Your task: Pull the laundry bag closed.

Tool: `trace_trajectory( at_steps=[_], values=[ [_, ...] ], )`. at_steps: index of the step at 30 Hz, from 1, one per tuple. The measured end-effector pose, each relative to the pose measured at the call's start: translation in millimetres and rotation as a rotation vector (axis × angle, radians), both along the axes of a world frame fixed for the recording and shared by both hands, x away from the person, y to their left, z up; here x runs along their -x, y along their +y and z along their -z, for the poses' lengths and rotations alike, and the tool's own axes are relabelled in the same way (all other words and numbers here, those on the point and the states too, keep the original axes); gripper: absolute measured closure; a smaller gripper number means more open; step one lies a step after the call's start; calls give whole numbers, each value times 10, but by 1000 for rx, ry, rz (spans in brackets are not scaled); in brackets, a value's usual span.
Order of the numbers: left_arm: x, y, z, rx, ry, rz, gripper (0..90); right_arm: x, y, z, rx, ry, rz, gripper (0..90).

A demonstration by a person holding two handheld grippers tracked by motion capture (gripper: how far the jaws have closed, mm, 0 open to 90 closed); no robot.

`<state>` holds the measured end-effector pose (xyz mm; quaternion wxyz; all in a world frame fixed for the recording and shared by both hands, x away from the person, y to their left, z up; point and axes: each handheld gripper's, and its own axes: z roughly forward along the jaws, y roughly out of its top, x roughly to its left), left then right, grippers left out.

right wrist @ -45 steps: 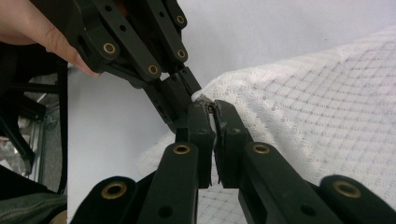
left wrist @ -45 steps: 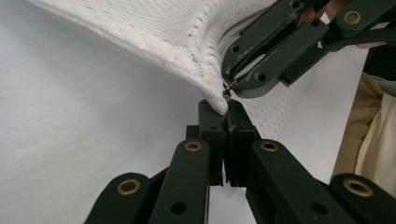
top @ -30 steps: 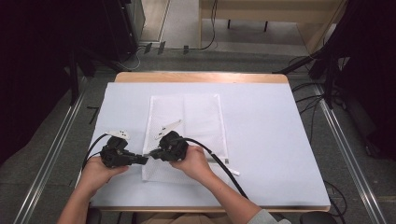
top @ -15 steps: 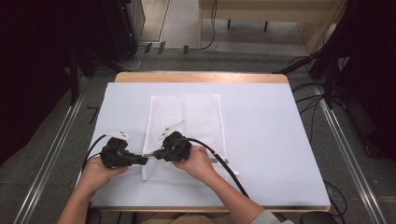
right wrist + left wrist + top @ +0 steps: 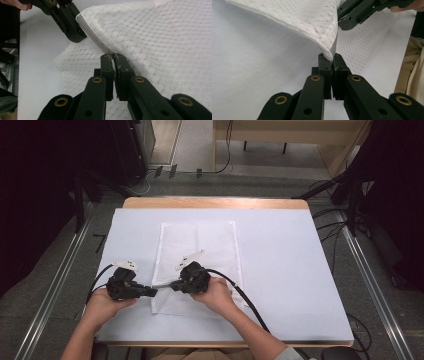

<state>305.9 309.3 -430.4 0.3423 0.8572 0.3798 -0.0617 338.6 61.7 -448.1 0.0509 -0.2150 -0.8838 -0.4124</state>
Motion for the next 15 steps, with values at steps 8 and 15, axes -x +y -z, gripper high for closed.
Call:
trace_trajectory(
  at_steps=[8, 15],
  values=[
    [11, -17, 2, 1, -3, 13, 884, -15, -58, 26, -2, 2, 9, 881],
    [12, 14, -3, -4, -6, 8, 884, -18, -78, 22, 13, 4, 10, 882]
  ],
)
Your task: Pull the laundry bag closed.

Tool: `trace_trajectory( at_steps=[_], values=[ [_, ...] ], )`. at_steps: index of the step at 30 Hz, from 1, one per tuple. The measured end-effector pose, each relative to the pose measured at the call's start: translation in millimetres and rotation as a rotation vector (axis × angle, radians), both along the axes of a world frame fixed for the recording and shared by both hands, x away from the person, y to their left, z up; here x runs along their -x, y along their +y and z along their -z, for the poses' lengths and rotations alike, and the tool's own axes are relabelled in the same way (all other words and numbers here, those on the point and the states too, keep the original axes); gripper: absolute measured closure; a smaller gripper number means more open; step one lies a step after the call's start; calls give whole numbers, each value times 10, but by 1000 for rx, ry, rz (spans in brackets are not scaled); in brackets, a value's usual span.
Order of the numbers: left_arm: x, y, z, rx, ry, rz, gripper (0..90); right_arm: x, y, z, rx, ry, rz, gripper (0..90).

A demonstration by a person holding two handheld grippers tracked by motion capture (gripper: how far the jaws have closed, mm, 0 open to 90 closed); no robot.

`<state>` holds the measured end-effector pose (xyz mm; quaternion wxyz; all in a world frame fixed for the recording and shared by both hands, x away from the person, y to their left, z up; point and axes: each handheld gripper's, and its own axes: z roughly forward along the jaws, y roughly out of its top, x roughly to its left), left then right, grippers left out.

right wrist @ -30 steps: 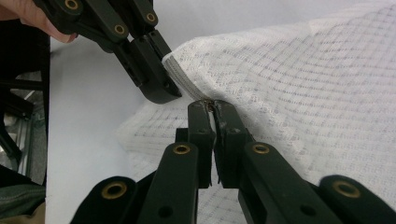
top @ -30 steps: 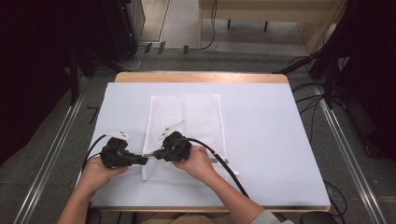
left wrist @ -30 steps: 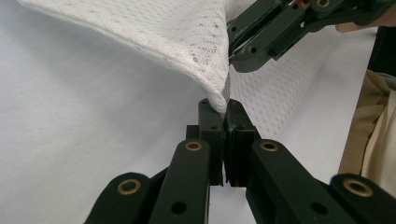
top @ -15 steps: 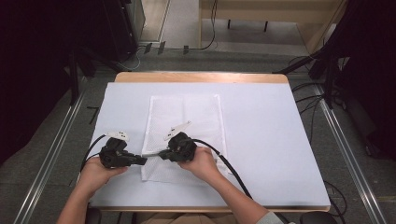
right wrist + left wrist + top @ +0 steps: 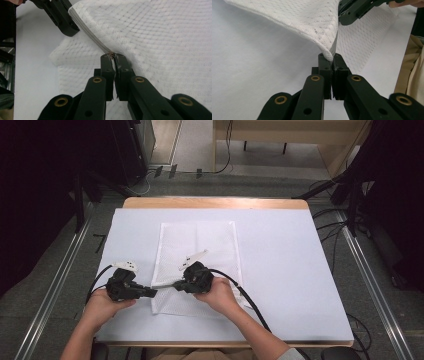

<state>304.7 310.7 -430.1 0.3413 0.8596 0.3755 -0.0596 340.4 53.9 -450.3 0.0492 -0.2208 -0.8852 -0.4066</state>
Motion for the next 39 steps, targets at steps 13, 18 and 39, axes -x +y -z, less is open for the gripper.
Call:
trace_trajectory(
  at_steps=[13, 18, 39],
  values=[
    [8, 12, -4, 14, 9, -5, 884, 0, -49, 3, 10, -7, 3, 882],
    [6, 12, 0, 12, 10, -7, 884, -11, -90, 14, 6, 0, 7, 882],
    [6, 10, -1, 8, 6, 4, 882, -40, -250, -23, 46, 0, 1, 882]
  ],
)
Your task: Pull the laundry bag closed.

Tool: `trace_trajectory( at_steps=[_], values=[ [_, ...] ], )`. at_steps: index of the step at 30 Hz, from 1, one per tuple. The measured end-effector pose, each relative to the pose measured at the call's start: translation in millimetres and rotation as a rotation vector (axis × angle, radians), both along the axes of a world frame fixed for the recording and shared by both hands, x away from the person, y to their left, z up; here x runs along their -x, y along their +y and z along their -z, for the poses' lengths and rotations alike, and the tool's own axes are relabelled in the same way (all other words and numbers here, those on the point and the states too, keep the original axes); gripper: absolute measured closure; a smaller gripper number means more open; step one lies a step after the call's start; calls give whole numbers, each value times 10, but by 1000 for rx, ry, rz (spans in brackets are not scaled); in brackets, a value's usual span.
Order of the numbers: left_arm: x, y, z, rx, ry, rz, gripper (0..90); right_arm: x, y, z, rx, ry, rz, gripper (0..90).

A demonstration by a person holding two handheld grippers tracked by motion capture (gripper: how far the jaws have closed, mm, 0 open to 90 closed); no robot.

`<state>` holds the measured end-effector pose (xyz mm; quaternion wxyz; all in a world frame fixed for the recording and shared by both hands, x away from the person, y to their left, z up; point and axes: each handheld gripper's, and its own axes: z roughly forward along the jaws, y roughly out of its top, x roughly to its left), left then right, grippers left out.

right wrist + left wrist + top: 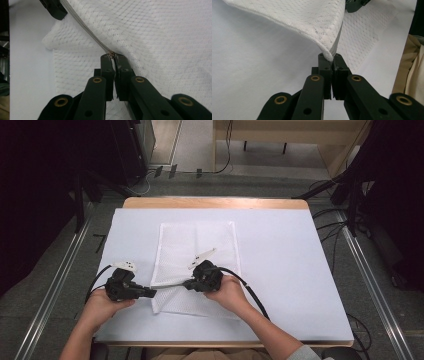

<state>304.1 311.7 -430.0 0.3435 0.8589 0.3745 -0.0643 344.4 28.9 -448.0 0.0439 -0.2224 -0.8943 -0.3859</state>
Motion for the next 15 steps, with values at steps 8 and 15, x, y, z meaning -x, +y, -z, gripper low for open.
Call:
trace_trajectory(
  at_steps=[8, 15],
  values=[
    [-4, 9, 8, -7, 1, -1, 882, 6, -50, 12, -2, -7, 5, 882],
    [-1, 5, 7, -3, 1, 1, 882, 1, -104, 24, -7, 0, 18, 882]
  ],
)
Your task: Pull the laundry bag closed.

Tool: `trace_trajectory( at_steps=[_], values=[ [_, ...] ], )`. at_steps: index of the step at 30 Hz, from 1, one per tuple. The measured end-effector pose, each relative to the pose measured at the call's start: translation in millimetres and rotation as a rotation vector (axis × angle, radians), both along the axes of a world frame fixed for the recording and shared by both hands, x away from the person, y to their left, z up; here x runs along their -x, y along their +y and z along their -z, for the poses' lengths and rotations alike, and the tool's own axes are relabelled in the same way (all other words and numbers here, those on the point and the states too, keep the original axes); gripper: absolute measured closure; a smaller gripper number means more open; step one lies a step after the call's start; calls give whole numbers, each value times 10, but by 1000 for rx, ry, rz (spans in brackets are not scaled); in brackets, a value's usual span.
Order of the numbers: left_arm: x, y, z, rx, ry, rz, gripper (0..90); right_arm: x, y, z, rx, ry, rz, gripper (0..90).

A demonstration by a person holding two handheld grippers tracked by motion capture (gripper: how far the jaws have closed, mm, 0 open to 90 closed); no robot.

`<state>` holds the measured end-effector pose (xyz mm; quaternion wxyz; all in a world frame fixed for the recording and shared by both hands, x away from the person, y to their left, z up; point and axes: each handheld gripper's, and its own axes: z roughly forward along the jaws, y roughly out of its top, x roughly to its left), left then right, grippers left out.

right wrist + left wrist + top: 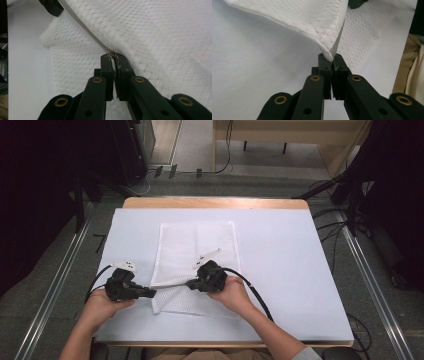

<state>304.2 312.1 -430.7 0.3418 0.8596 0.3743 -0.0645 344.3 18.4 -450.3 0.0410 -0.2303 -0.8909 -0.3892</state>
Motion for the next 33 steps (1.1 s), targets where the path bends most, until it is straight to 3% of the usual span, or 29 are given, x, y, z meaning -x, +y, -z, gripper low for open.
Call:
trace_trajectory(
  at_steps=[9, 33],
  values=[
    [2, 11, -1, -1, 7, -2, 883, 17, -35, 4, 10, -12, 2, 882],
    [6, 19, 3, -1, 10, 3, 882, -7, -229, 54, 22, 10, 32, 881]
  ],
)
